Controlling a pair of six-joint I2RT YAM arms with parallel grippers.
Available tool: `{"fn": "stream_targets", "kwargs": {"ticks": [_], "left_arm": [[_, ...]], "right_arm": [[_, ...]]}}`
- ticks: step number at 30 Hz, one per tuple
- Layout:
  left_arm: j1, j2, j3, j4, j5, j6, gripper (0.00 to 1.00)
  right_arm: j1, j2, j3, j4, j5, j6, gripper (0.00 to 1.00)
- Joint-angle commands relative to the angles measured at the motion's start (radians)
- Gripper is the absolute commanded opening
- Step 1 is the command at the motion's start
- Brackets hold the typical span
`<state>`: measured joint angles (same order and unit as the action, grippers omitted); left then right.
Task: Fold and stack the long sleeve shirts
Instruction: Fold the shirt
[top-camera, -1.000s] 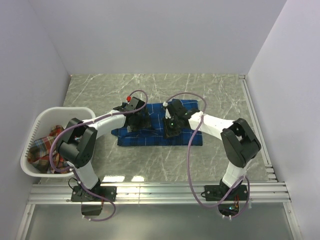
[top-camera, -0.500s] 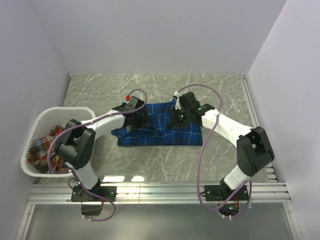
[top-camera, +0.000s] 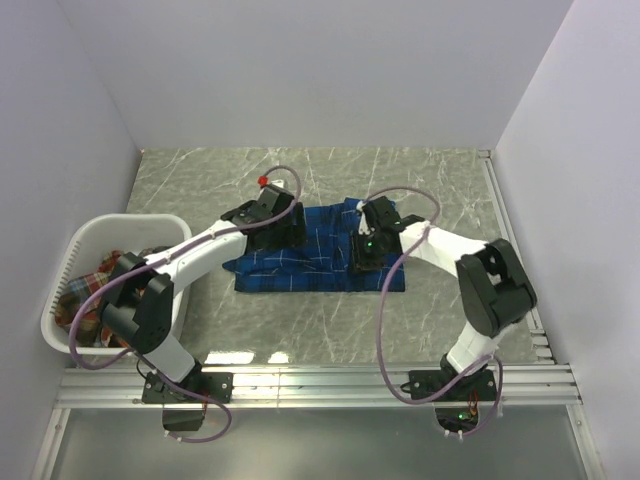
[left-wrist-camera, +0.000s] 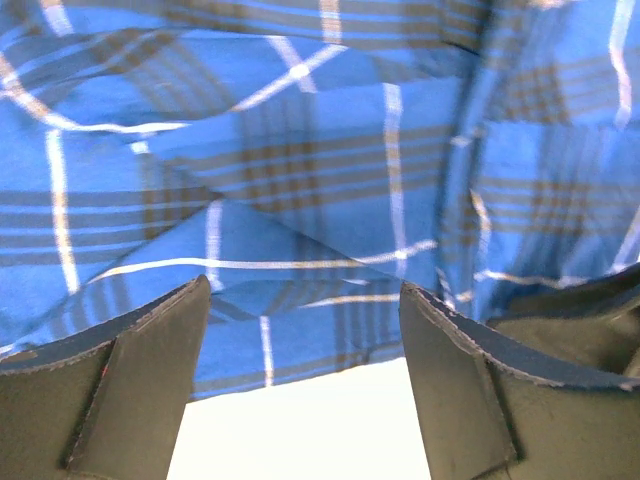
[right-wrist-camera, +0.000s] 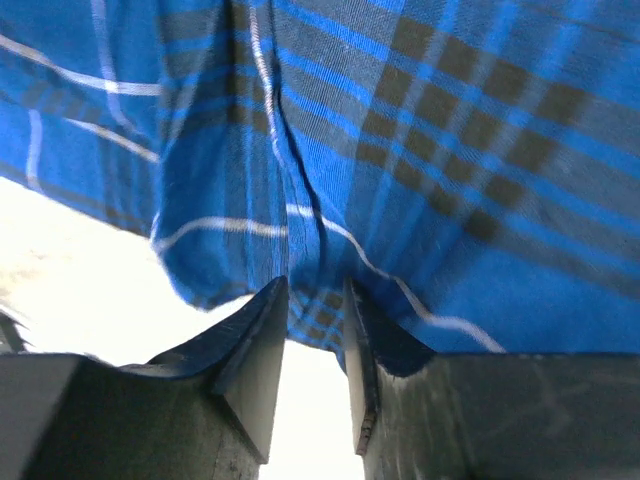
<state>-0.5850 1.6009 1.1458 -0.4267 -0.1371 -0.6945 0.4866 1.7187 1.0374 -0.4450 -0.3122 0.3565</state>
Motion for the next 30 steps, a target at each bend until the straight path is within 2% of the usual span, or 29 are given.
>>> {"fn": "stream_targets", "kwargs": {"ticks": [1,5,11,12,15,21,30], "left_arm": [[-0.07,-0.032,0.063,0.037,-0.03,0.079,0.83],[-0.168,-0.009,0.106,0.092,-0.047,0.197,0.83],[-0.357,0.105,0.21,0.131,-0.128,0.44,0.85],[-0.402,0.125,0.222,0.135,-0.137,0.493,0.86],[-0.49,0.217,0.291,0.122,-0.193,0.571,0.85],[-0.593,0.37,0.362,0.16,-0.23,0.676,0.81],[-0.595,0.531,0.411,0.163,-0.176,0.679,0.74]], "right_arm": [[-0.06,-0.152,0.024,-0.021,0.059,0.012,0.41],[-0.163,-0.316,0.007,-0.053,0.177,0.067,0.51],[-0.359,-0.503,-0.117,-0.047,0.179,0.183,0.78],[-0.403,-0.525,-0.152,-0.037,0.182,0.202,0.87],[-0.46,-0.609,-0.219,-0.015,0.202,0.278,0.98],[-0.528,-0.702,-0.276,-0.004,0.225,0.325,0.99],[-0.539,-0.711,-0.315,0.008,0.223,0.329,0.97]]}}
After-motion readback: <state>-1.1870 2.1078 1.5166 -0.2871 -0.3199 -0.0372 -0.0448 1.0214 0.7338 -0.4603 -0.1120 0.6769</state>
